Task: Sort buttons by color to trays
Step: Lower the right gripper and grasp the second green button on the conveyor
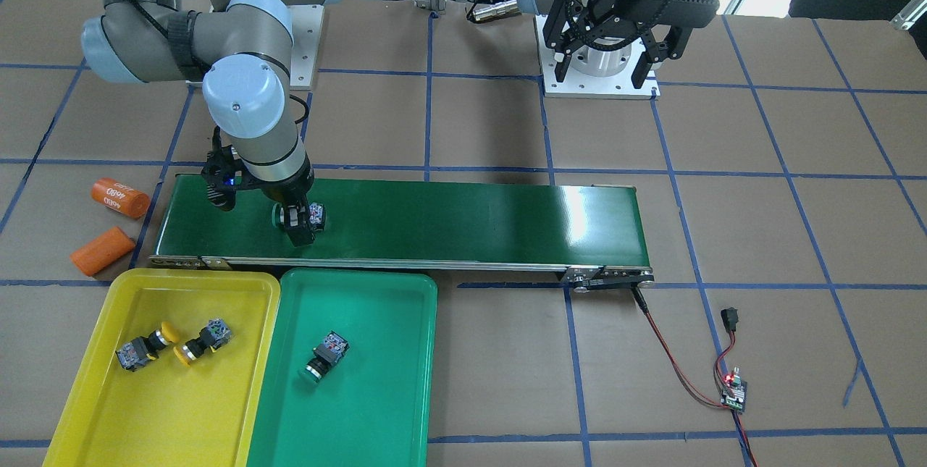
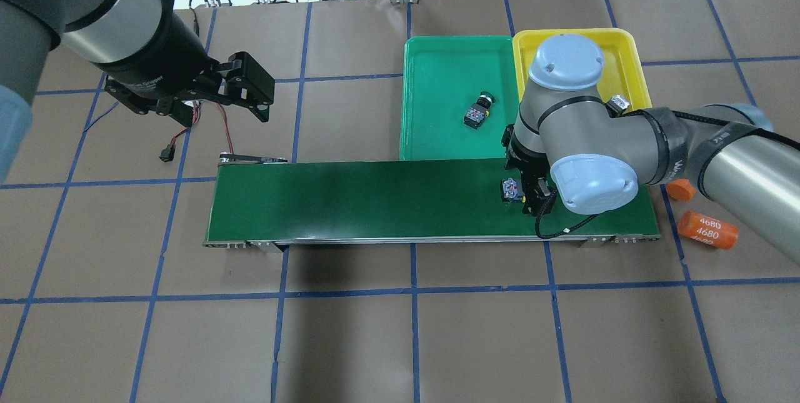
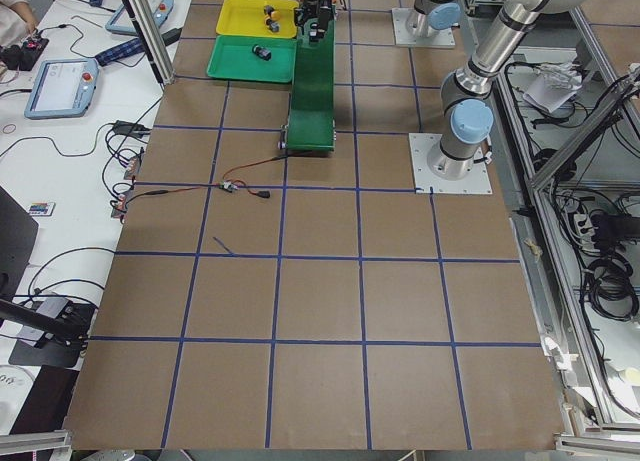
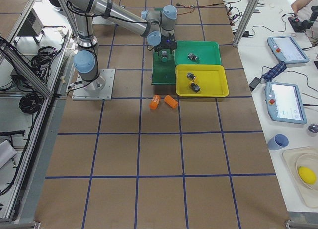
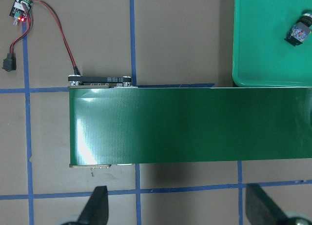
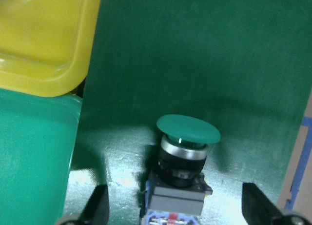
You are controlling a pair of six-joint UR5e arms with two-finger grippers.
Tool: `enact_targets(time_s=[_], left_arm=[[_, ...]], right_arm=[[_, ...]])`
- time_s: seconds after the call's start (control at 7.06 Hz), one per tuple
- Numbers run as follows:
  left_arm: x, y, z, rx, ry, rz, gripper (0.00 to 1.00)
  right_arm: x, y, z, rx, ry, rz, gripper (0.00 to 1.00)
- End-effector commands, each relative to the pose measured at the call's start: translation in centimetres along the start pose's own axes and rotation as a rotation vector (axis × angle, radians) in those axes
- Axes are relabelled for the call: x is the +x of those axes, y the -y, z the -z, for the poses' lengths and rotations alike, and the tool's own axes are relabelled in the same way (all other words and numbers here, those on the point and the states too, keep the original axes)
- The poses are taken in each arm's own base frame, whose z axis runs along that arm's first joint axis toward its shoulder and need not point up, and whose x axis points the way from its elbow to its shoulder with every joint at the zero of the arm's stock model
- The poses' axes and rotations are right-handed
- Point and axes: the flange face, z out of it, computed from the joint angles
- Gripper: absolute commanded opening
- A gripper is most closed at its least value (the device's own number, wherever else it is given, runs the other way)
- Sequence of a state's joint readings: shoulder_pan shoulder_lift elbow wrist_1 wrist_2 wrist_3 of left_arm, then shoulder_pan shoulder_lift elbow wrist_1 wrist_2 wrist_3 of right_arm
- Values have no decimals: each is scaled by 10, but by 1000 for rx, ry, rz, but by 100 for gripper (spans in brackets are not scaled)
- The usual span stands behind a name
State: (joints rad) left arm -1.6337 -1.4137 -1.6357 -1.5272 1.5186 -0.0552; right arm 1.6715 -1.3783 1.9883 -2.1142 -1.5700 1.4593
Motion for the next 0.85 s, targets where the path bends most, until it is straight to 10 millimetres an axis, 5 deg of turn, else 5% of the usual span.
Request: enact_targets(time_s=[0.0, 0.14, 0.43, 0.71], left_arm=[[-1, -2, -1, -1, 0, 2, 100], [-1, -2, -1, -1, 0, 2, 100], [-1, -3, 0, 1, 0, 1, 100], [-1, -4, 0, 1, 0, 1, 100]], right_arm=[[-1, 10, -2, 0, -7, 22, 38], [-1, 26, -2, -9, -21, 74, 0], [-2, 38, 4, -10, -11, 63, 0], [-18, 40, 38, -8, -8, 110, 0]])
